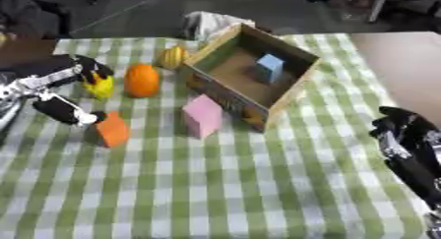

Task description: Pick up objects on the table and place them in the box.

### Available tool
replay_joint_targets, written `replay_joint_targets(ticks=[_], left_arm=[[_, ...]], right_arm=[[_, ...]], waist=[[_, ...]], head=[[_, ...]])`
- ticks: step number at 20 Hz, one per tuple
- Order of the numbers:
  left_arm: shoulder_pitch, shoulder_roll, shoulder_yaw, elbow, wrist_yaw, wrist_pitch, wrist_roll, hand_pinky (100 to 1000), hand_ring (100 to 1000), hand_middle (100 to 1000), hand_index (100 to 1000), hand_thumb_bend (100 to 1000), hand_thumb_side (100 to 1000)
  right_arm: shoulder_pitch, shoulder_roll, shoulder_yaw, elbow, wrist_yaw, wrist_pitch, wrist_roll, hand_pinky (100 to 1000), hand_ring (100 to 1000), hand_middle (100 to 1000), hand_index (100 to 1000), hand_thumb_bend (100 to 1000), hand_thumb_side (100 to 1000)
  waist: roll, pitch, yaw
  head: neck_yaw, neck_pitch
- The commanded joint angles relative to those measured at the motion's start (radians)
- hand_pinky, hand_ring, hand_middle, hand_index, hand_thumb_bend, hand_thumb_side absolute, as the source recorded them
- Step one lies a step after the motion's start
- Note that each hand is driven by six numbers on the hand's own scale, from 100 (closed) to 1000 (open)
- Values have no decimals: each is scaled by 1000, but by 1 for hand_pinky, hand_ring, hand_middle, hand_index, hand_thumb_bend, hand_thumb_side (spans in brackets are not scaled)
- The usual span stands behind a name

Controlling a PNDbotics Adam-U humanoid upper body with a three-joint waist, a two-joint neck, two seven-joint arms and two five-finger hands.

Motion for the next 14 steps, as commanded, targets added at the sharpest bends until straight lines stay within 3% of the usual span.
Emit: replay_joint_targets(ticks=[1,14], left_arm=[[-23,32,-5,29,-45,-25,-17,759,733,765,900,450,265],[-18,18,-35,61,-37,-95,-124,757,726,758,900,475,396]], right_arm=[[-10,-16,-1,-14,-6,-2,5,679,620,611,790,100,511],[-10,-17,0,-14,-6,-2,5,679,620,611,790,100,514]], waist=[[1,-10,-1],[2,-11,-2]], head=[[3,4],[4,4]])
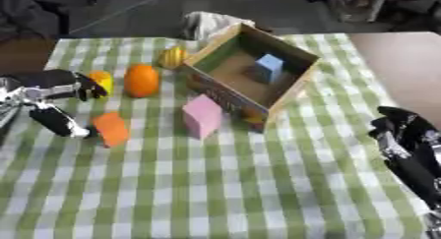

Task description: Pick up objects on the table and place them in the box.

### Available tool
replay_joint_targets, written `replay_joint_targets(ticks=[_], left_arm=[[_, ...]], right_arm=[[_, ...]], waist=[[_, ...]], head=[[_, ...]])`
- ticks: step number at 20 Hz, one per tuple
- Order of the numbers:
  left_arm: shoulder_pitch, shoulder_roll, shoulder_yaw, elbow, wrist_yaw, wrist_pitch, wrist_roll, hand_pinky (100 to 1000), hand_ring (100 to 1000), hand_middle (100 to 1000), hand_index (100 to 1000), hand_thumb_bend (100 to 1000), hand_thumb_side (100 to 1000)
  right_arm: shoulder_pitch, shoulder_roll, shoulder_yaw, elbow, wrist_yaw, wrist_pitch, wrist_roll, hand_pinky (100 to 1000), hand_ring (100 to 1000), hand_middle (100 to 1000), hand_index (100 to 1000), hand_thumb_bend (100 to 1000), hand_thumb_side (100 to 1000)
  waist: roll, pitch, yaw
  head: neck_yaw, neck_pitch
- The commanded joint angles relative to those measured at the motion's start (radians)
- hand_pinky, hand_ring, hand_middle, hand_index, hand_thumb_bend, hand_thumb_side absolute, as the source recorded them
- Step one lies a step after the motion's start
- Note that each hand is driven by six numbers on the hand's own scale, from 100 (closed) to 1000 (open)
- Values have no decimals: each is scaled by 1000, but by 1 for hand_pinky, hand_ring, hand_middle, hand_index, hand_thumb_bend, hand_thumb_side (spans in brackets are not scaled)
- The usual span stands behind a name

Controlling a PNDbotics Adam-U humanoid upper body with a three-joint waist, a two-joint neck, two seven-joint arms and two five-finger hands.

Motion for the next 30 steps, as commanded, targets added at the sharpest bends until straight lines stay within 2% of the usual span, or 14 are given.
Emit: replay_joint_targets(ticks=[1,15,19,20,24,30], left_arm=[[-8,16,4,1,-6,-4,-15,755,725,757,900,472,402],[20,-57,-18,37,-84,58,87,735,708,743,886,417,336],[23,-65,-24,42,-84,59,96,686,656,691,849,384,246],[23,-67,-24,42,-84,59,99,654,620,660,831,372,223],[24,-70,-21,36,-82,66,142,568,542,577,773,320,210],[28,-66,-15,19,-66,86,219,527,506,534,741,279,199]], right_arm=[[-9,-16,-2,-14,-6,-1,2,679,620,611,790,100,515],[-9,-12,-4,-13,-5,-1,0,679,620,611,790,100,518],[-9,-11,-4,-12,-5,-1,0,679,620,611,790,100,520],[-9,-11,-4,-12,-5,-2,0,679,620,611,790,100,520],[-9,-11,-4,-11,-5,-2,0,679,620,611,790,100,522],[-9,-11,-4,-10,-5,-2,-1,679,620,611,789,100,523]], waist=[[2,-11,-2],[1,-13,-6],[1,-13,-7],[1,-13,-7],[1,-13,-8],[2,-14,-9]], head=[[3,4],[1,4],[1,4],[1,4],[0,4],[-1,4]])
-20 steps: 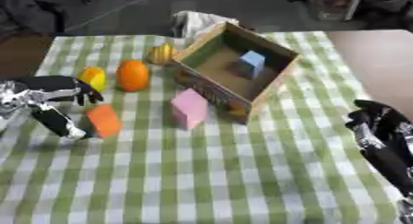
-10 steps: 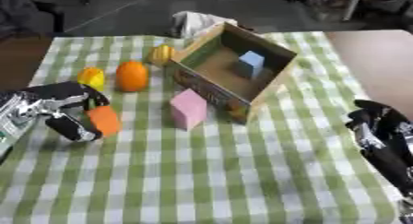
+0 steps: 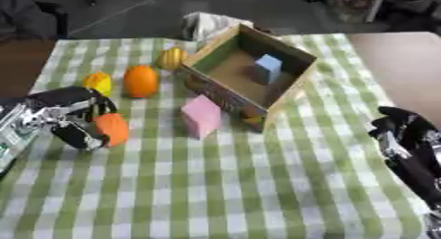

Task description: Pick up objects on the table and place them in the box.

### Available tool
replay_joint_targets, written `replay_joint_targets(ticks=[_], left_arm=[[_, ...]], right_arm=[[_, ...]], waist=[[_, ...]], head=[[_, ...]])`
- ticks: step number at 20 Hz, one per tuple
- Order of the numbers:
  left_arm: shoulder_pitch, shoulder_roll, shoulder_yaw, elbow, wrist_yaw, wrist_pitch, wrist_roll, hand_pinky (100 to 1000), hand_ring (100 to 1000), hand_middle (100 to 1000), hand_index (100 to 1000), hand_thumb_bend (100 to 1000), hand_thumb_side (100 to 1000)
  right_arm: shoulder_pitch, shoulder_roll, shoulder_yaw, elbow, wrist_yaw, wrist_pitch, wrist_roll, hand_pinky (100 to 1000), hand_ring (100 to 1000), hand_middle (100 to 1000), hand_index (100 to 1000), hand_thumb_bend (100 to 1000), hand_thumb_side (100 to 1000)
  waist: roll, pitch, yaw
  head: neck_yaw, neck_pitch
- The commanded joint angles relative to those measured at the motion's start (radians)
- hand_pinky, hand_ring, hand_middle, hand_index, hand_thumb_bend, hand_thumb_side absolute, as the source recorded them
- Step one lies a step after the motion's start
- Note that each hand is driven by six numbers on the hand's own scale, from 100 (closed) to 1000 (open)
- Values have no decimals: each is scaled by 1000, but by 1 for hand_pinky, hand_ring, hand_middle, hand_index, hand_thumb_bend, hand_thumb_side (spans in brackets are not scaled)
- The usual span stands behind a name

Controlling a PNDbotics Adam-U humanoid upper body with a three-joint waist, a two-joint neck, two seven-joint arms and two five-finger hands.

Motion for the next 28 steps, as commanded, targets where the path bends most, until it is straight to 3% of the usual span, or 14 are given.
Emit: replay_joint_targets(ticks=[1,4,5,8,12,16,17,19,24,28], left_arm=[[-8,22,9,-18,8,8,29,527,506,534,741,279,199],[-8,23,8,-19,9,10,32,527,506,534,741,279,199],[-15,26,16,-26,14,5,37,511,489,512,724,211,181],[-68,42,59,-86,52,5,69,515,489,513,727,198,174],[-159,20,60,-107,82,34,73,515,489,511,728,178,161],[-267,-45,36,-61,65,22,71,518,490,511,728,180,155],[-293,-65,29,-44,56,15,71,519,490,512,729,159,210],[-346,-109,16,-8,35,-4,75,531,496,517,735,172,145],[-478,-232,-14,108,13,-78,104,542,500,519,740,131,136],[-539,-314,-29,196,-9,-146,141,541,501,520,741,119,133]], right_arm=[[-8,-11,-4,-11,-5,-2,-1,679,620,611,789,100,523],[-8,-11,-4,-11,-5,-2,-1,679,620,611,789,100,523],[-6,-11,-4,-9,-5,-1,0,679,620,611,789,100,526],[-2,-12,-3,-7,-5,-2,0,679,620,611,790,100,526],[0,-12,-2,-7,-6,-2,1,679,620,611,790,100,525],[-1,-10,3,-7,-8,-2,5,679,620,611,790,100,526],[-2,-9,4,-7,-9,-3,7,679,620,611,790,100,525],[-3,-7,8,-8,-12,-3,10,679,619,611,790,100,526],[-15,-5,17,-14,-19,-4,20,679,619,611,790,100,525],[-24,-7,24,-19,-23,-2,27,679,619,611,790,100,526]], waist=[[2,-11,-2],[2,-11,-2],[3,-16,-4],[5,-21,-4],[4,-23,-13],[1,-23,-27],[-1,-22,-30],[-5,-19,-40],[-17,2,-69],[-21,23,-89]], head=[[-2,4],[-2,4],[-2,4],[-7,4],[-7,4],[-2,4],[-1,4],[3,4],[13,4],[19,4]])
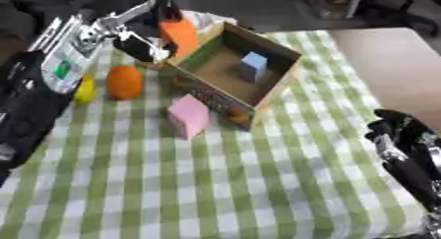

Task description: Pick up objects on the table and place them in the box.

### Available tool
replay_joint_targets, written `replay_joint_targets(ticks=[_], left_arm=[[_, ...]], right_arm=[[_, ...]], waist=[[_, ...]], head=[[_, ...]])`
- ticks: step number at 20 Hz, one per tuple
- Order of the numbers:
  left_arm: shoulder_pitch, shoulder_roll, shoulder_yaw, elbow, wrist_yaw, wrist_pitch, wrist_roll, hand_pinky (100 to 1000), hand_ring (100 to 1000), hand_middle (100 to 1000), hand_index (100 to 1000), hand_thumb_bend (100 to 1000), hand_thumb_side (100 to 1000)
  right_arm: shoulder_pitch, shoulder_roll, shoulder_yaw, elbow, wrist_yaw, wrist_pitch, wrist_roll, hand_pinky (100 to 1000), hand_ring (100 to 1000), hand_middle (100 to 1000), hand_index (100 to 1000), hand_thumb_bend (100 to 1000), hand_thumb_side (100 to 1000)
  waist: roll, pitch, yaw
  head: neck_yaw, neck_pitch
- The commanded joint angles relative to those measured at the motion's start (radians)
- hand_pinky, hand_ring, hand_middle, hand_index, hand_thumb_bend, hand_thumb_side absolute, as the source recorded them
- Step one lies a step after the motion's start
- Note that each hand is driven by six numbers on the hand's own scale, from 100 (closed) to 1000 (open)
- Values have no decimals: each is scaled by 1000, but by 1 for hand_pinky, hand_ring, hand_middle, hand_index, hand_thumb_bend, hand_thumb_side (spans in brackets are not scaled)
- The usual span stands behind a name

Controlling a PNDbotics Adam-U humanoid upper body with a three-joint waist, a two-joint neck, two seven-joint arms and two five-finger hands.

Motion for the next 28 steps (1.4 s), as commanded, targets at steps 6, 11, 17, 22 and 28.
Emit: replay_joint_targets(ticks=[6,11,17,22,28], left_arm=[[-64,-117,-16,127,-102,-136,30,570,531,555,767,163,140],[-64,-159,-5,182,-166,-179,60,583,558,581,786,168,139],[-60,-178,-9,213,-183,-204,75,633,631,653,819,237,141],[-61,-162,-6,202,-173,-207,59,661,661,696,847,337,443],[-61,-140,-5,183,-172,-197,47,691,696,739,878,418,596]], right_arm=[[-31,-9,15,-29,-18,-1,19,678,619,611,790,100,529],[-38,-11,18,-32,-20,-1,23,678,619,611,790,100,527],[-41,-9,18,-32,-21,0,24,678,619,611,790,100,527],[-41,-8,17,-31,-20,0,23,678,619,611,790,100,528],[-40,-7,15,-30,-19,0,23,678,618,611,790,100,528]], waist=[[-1,17,-31],[-2,26,-43],[-3,28,-50],[-2,26,-49],[-3,22,-47]], head=[[11,4],[12,4],[8,4],[7,4],[4,4]])
